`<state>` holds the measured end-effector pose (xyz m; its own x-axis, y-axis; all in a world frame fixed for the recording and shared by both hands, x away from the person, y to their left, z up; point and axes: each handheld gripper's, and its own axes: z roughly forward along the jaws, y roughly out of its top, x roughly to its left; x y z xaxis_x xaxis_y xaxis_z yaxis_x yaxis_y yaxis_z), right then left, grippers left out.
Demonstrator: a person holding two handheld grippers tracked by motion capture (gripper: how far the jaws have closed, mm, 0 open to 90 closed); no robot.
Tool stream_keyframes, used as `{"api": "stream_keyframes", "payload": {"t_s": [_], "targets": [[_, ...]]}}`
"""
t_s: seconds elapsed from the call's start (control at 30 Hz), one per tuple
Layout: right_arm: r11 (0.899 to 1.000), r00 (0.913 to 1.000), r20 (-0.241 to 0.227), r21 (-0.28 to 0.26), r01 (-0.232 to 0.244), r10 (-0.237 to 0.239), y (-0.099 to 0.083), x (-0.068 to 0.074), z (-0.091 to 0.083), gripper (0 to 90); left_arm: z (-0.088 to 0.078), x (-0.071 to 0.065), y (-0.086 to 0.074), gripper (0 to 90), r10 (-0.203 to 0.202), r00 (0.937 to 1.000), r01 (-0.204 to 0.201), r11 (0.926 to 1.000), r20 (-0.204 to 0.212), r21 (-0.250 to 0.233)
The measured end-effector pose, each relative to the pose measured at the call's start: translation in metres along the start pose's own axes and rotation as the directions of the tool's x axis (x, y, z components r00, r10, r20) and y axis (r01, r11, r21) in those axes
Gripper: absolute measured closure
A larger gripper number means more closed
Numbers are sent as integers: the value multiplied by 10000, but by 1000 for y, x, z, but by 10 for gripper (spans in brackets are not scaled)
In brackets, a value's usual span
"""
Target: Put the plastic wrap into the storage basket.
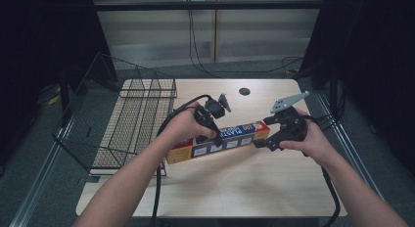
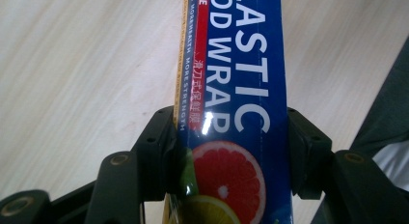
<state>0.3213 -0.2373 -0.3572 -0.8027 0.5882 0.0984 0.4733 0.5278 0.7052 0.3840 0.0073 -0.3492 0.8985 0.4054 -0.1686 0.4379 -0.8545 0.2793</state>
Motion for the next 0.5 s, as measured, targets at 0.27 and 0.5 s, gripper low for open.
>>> {"api": "stream_keyframes", "payload": {"t_s": [0.27,0.5], "targets": [[9997,9978,611,27,-248,245,-10,4,7,24,-12,8,-3,451,-610,9981,609,9981,-128,-54],[9996,9978,604,88,-260,254,-21,15,20,25,-21,13,-6,451,-899,9957,900,9959,-200,10]]}}
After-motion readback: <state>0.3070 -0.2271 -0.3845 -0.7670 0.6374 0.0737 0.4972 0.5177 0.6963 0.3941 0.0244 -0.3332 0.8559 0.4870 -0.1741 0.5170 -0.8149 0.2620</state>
